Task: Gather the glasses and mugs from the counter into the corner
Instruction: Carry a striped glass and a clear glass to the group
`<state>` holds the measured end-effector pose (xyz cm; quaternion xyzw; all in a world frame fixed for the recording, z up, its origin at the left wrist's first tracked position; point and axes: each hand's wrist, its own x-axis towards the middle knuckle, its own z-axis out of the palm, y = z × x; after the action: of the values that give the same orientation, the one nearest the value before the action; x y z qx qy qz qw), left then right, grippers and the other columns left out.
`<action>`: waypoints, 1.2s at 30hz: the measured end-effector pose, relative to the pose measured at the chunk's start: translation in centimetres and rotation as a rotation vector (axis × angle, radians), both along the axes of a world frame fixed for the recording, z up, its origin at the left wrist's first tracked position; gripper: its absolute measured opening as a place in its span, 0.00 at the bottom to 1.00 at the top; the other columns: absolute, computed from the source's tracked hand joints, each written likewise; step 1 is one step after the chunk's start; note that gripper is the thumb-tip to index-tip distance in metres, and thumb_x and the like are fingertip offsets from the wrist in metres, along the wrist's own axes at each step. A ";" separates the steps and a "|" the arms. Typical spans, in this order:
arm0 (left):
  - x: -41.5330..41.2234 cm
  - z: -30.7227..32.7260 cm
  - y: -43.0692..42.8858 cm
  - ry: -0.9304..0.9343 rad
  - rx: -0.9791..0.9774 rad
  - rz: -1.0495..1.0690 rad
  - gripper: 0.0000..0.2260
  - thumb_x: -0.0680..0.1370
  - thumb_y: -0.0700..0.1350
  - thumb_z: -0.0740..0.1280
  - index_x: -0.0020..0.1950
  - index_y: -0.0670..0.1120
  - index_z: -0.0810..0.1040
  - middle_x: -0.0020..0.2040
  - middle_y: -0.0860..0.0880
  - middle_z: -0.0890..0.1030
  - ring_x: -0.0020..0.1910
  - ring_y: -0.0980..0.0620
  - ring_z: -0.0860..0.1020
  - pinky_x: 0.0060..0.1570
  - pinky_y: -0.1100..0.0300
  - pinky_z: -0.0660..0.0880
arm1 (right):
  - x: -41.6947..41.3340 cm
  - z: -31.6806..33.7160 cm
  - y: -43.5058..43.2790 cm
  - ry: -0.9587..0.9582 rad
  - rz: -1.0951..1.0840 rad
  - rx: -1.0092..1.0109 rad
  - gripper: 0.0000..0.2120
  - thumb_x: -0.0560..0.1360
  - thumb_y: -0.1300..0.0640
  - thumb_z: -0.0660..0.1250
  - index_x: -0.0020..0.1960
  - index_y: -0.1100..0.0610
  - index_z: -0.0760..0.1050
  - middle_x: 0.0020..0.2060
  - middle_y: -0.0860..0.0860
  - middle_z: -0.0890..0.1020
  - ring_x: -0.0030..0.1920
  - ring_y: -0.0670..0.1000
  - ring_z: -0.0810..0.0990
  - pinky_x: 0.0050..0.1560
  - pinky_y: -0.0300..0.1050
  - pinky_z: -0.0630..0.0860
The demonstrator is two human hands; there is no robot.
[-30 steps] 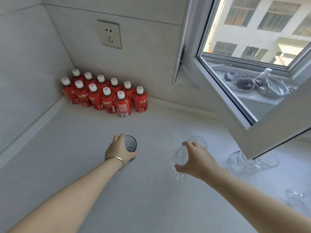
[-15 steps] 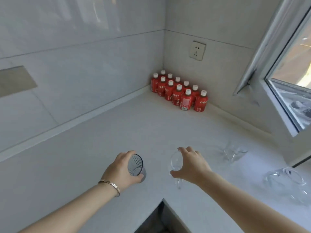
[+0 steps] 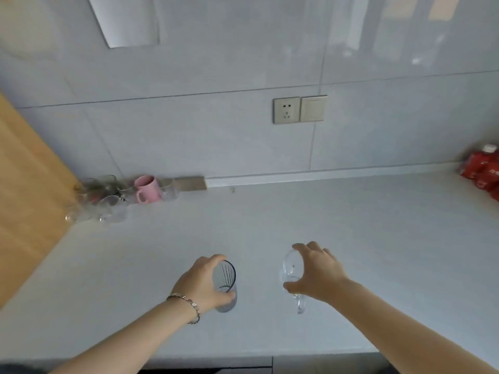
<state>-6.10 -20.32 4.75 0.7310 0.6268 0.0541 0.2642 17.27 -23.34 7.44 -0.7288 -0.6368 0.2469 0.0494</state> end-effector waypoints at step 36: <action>-32.3 -8.7 39.8 0.209 0.121 -0.105 0.31 0.73 0.53 0.67 0.72 0.52 0.58 0.64 0.45 0.69 0.65 0.46 0.67 0.61 0.56 0.71 | -38.8 -9.8 40.0 -0.078 0.050 -0.077 0.39 0.68 0.44 0.71 0.73 0.51 0.58 0.67 0.51 0.68 0.66 0.56 0.68 0.63 0.47 0.70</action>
<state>-38.39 19.46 -3.90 0.7791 0.6074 0.0015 0.1552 -21.55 16.61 -2.38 -0.7230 -0.6463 0.2437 -0.0100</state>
